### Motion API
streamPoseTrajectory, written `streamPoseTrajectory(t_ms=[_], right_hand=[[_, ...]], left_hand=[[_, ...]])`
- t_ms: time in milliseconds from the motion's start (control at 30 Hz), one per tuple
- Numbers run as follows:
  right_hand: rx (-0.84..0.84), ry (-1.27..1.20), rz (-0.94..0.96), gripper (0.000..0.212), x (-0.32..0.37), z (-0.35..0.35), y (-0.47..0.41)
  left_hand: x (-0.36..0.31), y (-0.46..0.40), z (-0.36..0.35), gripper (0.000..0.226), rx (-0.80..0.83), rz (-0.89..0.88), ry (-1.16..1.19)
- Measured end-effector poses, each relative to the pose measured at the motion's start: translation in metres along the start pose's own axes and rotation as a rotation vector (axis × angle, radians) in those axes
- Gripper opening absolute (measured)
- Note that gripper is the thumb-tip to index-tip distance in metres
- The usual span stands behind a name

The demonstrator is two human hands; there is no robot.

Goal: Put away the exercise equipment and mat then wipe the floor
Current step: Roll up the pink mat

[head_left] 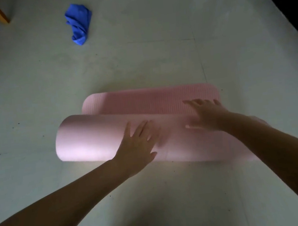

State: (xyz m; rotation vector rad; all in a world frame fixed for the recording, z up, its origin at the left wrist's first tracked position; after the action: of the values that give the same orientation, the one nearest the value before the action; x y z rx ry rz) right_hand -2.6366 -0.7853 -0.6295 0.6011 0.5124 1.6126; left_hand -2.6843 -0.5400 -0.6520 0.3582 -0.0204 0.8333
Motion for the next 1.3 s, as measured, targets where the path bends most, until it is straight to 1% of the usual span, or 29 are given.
streamPoseTrajectory(t_ms=[67,100,167,233,300,333,467,533,600,700,767,867,933,1000,1067,1133,1167,1200,1233,1300], right_hand=[[-0.193,0.006,-0.053,0.064,0.003,-0.002,0.000],[-0.254,-0.007,-0.044,0.058,0.009,-0.008,0.000],[-0.367,0.020,0.042,0.053,0.026,-0.027,0.002],[-0.446,0.084,0.134,0.058,0.041,-0.046,0.001],[-0.423,0.149,0.174,0.068,0.051,-0.053,-0.007],[-0.420,0.168,0.183,0.073,0.054,-0.052,-0.012],[-0.435,0.167,0.096,0.089,0.049,-0.027,-0.042],[-0.446,0.166,0.081,0.088,0.046,-0.012,-0.057],[-0.476,0.180,0.091,0.081,0.042,0.002,-0.068],[-0.533,0.096,0.061,0.072,0.033,0.021,-0.085],[-0.518,0.012,0.007,0.068,0.030,0.033,-0.094],[-0.374,-0.070,-0.063,0.064,0.029,0.050,-0.106],[-0.279,-0.104,-0.068,0.060,0.031,0.058,-0.108],[-0.204,-0.089,-0.065,0.062,0.035,0.058,-0.106],[-0.149,-0.056,-0.070,0.077,0.038,0.050,-0.101],[-0.119,-0.040,-0.070,0.088,0.039,0.044,-0.093],[-0.099,-0.024,-0.062,0.091,0.038,0.042,-0.090],[-0.076,-0.003,-0.051,0.092,0.037,0.041,-0.085],[-0.055,0.013,-0.046,0.092,0.037,0.039,-0.081],[-0.040,0.009,-0.058,0.093,0.039,0.036,-0.073]], left_hand=[[0.008,-0.008,-0.006,0.082,0.076,0.037,0.027],[0.016,-0.014,-0.009,0.082,0.119,0.063,0.039],[0.037,-0.030,-0.014,0.080,0.182,0.114,0.067],[0.057,-0.049,-0.014,0.080,0.228,0.128,0.126],[0.071,-0.069,-0.007,0.077,0.181,0.134,0.155],[0.077,-0.079,-0.002,0.074,0.151,0.171,0.176],[0.106,-0.113,0.017,0.063,0.010,0.410,0.377],[0.129,-0.117,0.011,0.057,-0.018,0.480,0.448],[0.157,-0.108,-0.001,0.051,-0.050,0.543,0.493],[0.201,-0.083,-0.025,0.059,-0.071,0.676,0.555],[0.223,-0.071,-0.031,0.067,-0.094,0.774,0.711],[0.250,-0.070,-0.031,0.072,-0.169,0.910,1.150],[0.264,-0.070,-0.030,0.063,-0.207,0.901,1.434],[0.271,-0.065,-0.027,0.055,-0.199,0.819,1.569],[0.266,-0.053,-0.026,0.050,-0.104,0.735,1.702],[0.249,-0.036,-0.026,0.046,0.079,0.614,1.900],[0.238,-0.027,-0.027,0.050,0.173,0.551,1.981],[0.228,-0.020,-0.030,0.062,0.225,0.518,2.028],[0.219,-0.015,-0.035,0.076,0.238,0.517,2.057],[0.207,-0.008,-0.037,0.081,0.189,0.532,2.098]])
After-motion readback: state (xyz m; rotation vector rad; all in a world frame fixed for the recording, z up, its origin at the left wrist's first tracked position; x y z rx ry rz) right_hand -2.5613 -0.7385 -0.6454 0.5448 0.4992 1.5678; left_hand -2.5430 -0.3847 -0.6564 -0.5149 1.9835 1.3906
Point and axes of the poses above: each hand's wrist, its own y-axis away from the middle knuckle, its own z-axis out of the back of the hand, x = y × z, the point moved 2 cm from there along -y, towards the middle knuckle, and after that the axes turned 15 degrees about x, right-handed, at the moved point
